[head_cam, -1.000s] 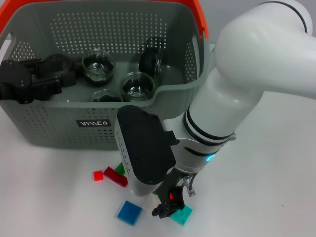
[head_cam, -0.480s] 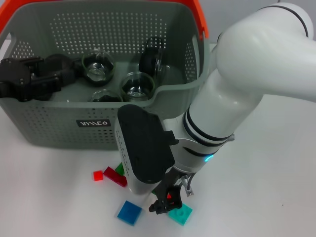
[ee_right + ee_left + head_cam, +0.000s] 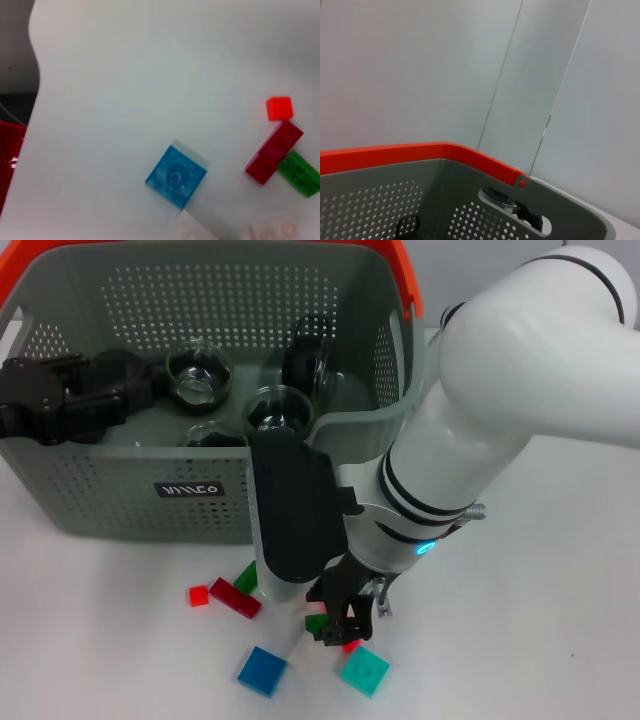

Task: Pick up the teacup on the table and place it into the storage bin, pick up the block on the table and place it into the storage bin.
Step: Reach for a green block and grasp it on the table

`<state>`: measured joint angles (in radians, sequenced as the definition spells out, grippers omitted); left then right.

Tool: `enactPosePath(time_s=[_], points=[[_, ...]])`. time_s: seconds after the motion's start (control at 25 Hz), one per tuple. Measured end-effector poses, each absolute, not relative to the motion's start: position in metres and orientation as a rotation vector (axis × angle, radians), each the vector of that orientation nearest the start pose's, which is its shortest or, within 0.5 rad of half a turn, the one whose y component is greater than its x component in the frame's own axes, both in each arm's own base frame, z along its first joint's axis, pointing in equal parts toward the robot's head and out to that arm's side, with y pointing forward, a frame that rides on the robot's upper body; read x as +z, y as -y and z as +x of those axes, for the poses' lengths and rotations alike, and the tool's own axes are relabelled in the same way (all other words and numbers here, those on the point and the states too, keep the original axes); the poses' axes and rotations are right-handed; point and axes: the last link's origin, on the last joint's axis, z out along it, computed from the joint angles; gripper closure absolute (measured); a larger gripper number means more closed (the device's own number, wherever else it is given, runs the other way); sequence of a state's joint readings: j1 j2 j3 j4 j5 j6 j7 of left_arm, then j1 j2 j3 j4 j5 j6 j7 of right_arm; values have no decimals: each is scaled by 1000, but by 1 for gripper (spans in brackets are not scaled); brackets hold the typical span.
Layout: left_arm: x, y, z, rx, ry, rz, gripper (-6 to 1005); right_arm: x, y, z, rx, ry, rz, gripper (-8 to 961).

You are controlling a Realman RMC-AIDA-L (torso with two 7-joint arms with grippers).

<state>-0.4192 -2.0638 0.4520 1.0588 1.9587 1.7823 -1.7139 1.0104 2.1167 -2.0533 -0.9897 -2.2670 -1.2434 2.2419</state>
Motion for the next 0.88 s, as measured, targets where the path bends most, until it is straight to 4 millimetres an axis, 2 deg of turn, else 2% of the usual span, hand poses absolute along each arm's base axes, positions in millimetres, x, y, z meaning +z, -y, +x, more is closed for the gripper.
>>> enactPosePath(time_s=[0.88], points=[[107, -309, -271, -802, 765, -2478, 373, -155, -320, 98, -766, 235, -3088, 580]])
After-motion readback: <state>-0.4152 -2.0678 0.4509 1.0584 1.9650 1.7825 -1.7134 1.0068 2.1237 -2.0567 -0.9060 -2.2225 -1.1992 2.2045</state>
